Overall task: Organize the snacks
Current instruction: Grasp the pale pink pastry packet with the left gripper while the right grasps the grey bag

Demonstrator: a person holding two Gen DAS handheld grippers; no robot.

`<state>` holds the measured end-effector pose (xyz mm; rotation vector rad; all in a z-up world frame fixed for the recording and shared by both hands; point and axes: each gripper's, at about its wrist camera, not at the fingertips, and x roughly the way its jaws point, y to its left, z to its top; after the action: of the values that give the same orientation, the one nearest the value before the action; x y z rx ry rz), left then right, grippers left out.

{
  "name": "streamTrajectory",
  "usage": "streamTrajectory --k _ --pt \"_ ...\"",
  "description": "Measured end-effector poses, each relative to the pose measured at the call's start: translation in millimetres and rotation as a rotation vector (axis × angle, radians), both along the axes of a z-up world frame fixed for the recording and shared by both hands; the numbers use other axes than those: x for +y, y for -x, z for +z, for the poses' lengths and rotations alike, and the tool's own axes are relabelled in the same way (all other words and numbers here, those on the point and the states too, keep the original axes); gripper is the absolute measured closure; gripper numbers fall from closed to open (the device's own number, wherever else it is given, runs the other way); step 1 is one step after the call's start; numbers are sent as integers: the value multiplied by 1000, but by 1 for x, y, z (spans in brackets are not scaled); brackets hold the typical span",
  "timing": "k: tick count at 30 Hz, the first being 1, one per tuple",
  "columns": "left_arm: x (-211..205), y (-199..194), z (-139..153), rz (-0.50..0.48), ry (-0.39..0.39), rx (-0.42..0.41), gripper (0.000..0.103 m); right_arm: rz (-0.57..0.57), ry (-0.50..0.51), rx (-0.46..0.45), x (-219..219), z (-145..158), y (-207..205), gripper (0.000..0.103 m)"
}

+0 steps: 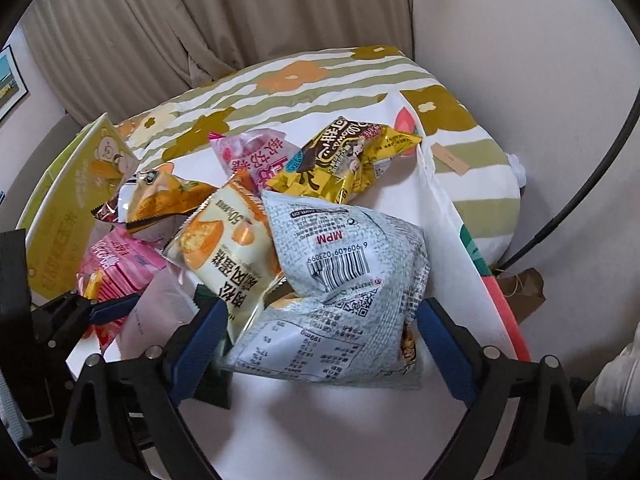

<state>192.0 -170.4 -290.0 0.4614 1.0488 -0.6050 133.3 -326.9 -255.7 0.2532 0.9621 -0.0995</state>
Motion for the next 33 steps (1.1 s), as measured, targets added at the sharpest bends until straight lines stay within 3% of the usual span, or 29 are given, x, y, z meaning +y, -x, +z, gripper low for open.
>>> streamTrajectory --k 16,25,33 --pt "5 -1 2 -21 19 61 43 -70 -68 49 -12 -18 -16 9" --pt "0 11 12 6 36 79 43 -83 -98 36 -20 -15 -10 38" --pt "1 23 46 50 66 43 43 -73 -91 15 -20 7 4 39"
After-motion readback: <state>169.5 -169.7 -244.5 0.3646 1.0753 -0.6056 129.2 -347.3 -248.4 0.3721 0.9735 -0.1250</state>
